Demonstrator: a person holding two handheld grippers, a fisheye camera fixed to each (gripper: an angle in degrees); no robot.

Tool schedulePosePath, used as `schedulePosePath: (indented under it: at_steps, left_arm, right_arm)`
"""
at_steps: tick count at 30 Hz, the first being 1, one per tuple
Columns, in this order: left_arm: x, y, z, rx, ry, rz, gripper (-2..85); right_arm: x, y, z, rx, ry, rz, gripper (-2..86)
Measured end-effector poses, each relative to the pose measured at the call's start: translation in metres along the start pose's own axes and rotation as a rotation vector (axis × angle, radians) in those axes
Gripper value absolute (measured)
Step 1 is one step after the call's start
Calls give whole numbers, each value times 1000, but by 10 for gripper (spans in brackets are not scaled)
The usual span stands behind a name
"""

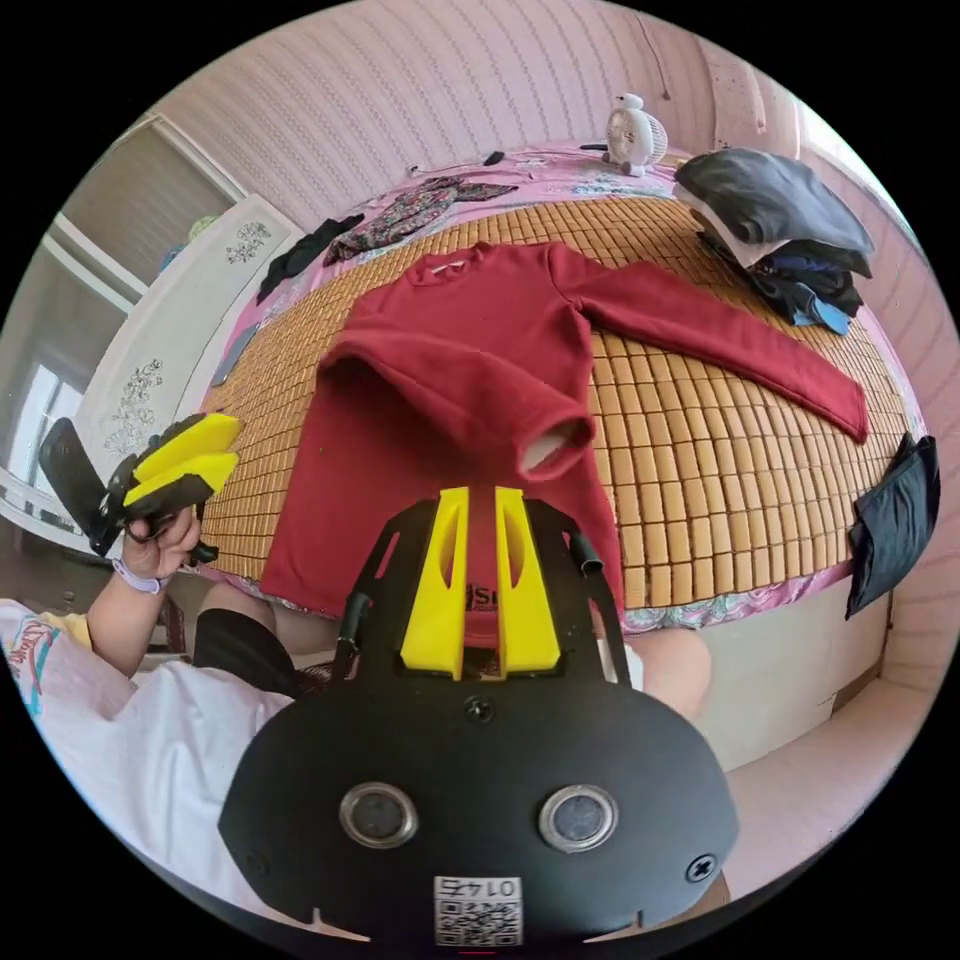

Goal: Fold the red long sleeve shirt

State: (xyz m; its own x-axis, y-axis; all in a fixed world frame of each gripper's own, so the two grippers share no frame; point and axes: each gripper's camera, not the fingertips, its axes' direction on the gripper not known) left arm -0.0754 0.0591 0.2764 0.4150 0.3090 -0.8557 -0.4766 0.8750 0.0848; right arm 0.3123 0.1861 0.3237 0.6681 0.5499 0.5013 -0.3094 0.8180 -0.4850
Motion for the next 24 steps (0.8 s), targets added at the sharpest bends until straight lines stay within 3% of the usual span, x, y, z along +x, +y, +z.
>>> schedulePosePath:
  at_steps: [4,9,13,16,20,24]
  left_arm:
    - [-36,21,11,-70,13,-166,58]
    - [-106,22,15,-123,-128,-371,62]
    - [-153,2,26,-142,-215,-454,72]
    - [-190,-20,45,-182,-272,-522,88]
    - [-230,-45,71,-226,-335,-612,96]
    - [-263,-44,102,-368,-307,-713,93]
  right_arm:
    - [-19,-17,9,-14,78,-107,66]
    - [-54,-66,36,-32,138,-226,93]
    - [-65,-94,89,-207,263,-278,87]
    - [-72,-109,68,-222,256,-303,39]
    - [-104,-90,-15,-84,164,-355,14]
    - [-105,-59,-2,-230,169,-325,36]
